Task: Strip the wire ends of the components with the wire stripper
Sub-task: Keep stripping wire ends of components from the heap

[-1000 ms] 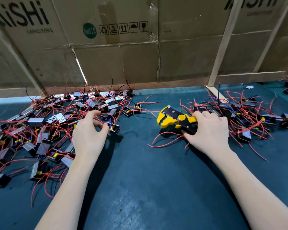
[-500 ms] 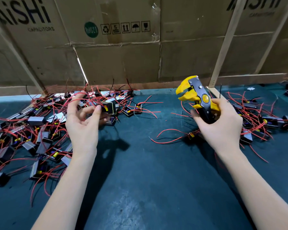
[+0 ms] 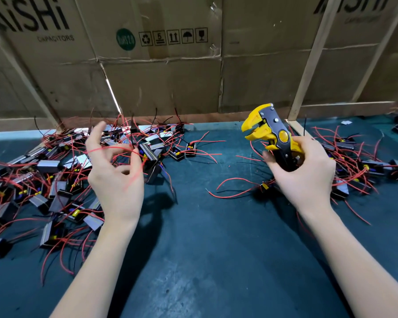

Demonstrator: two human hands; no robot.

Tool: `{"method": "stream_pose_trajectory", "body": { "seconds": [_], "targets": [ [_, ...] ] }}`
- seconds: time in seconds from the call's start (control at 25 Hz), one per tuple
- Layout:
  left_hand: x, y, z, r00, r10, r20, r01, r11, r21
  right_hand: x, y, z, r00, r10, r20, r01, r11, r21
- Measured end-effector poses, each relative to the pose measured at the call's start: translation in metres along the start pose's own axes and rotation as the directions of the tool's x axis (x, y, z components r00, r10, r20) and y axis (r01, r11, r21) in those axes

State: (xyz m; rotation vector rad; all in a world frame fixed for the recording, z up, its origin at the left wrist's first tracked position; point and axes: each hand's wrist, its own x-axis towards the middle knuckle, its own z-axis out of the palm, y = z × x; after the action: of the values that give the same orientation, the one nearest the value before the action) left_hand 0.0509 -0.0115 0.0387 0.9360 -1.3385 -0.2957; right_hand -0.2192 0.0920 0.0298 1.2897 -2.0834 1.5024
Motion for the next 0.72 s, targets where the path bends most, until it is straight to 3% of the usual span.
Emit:
{"method": "stream_pose_trajectory", "body": {
  "seconds": [0.08, 0.16, 0.24, 0.32, 0.36, 0.4, 0.44, 0.56, 0.72],
  "targets": [
    [-0.004, 0.010, 0.001, 0.977, 0.204, -0.065, -0.203, 0.979, 0.019, 0.000, 0.000, 0.001, 1.000, -0.008, 0.008, 0.008, 1.000, -0.008],
    [-0.009, 0.014, 0.001, 0.924, 0.381, -0.012, -0.380, 0.923, 0.059, 0.001, 0.001, 0.001, 1.000, -0.014, 0.010, 0.014, 1.000, -0.008],
    [-0.017, 0.018, 0.004, 0.862, 0.399, 0.311, -0.426, 0.905, 0.019, 0.000, 0.001, 0.002, 1.000, -0.020, 0.012, 0.020, 1.000, -0.001],
    [-0.028, 0.019, 0.011, 0.656, 0.254, 0.710, -0.443, 0.892, 0.091, -0.001, 0.001, 0.003, 0.999, -0.028, 0.016, 0.028, 1.000, 0.003],
    [-0.035, 0.018, 0.015, 0.543, 0.170, 0.823, -0.501, 0.851, 0.155, -0.001, 0.001, 0.003, 0.999, -0.032, 0.020, 0.032, 0.999, 0.006],
    [-0.041, 0.015, 0.018, 0.482, 0.096, 0.871, -0.515, 0.835, 0.194, -0.001, 0.001, 0.004, 0.999, -0.038, 0.025, 0.038, 0.999, 0.006],
    [-0.044, 0.014, 0.021, 0.474, 0.026, 0.880, -0.451, 0.866, 0.217, -0.001, 0.000, 0.004, 0.999, -0.045, 0.030, 0.045, 0.999, 0.003],
    [-0.048, 0.011, 0.025, 0.561, -0.092, 0.822, -0.127, 0.972, 0.196, -0.002, 0.000, 0.004, 0.997, -0.068, 0.040, 0.070, 0.996, -0.047],
    [-0.052, 0.011, 0.032, 0.625, -0.159, 0.764, 0.063, 0.986, 0.153, -0.002, 0.004, 0.006, 0.991, -0.112, 0.078, 0.122, 0.981, -0.150]
  ]
}}
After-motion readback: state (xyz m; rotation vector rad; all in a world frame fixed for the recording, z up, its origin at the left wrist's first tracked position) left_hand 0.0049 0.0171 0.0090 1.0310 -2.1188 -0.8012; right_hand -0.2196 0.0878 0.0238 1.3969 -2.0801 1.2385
